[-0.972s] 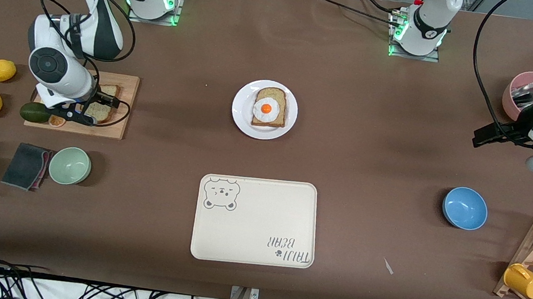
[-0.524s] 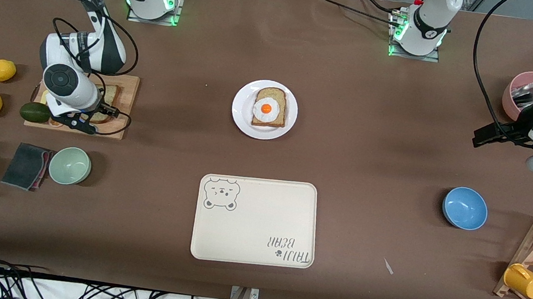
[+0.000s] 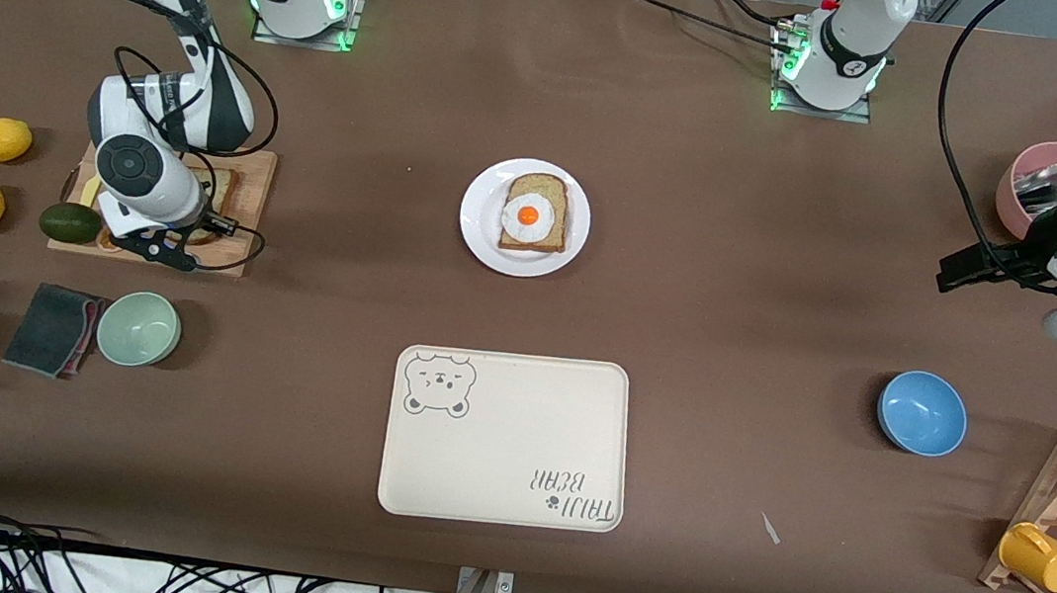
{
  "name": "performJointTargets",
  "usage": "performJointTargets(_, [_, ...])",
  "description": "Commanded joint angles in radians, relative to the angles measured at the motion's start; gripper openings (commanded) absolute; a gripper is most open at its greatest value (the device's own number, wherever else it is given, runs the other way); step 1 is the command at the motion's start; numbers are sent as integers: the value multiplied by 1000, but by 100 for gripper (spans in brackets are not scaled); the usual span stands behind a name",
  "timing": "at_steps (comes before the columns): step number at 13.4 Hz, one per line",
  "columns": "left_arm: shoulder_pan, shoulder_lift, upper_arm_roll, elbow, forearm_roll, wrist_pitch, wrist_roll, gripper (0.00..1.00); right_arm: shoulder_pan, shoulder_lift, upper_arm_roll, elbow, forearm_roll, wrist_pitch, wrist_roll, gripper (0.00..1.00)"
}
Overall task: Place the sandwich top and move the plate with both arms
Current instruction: 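Reach the right gripper down to the bread slice on the cutting board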
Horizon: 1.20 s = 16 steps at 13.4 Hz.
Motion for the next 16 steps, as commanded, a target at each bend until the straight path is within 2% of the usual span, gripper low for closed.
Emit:
performJointTargets(1, [0,-12,0,-6,-21,0,-5,100,-6,10,-6,-6,-30,23,24,0])
performJointTargets(8, [0,-15,0,-11,-22,0,-7,100,-5,-5,-1,20,-31,-6,-6,0])
performJointTargets(11, [0,-14,-2,-6,-23,0,-7,100,14,-2,13,107,-30,-169,3,0])
performJointTargets(14, [0,-12,0,-6,-28,2,-9,100,32,-3,16,162,-28,-236,-2,0])
performJointTargets(16, [-1,-14,-2,-6,-28,2,-10,100,89,-3,16,230,-18,-334,8,0])
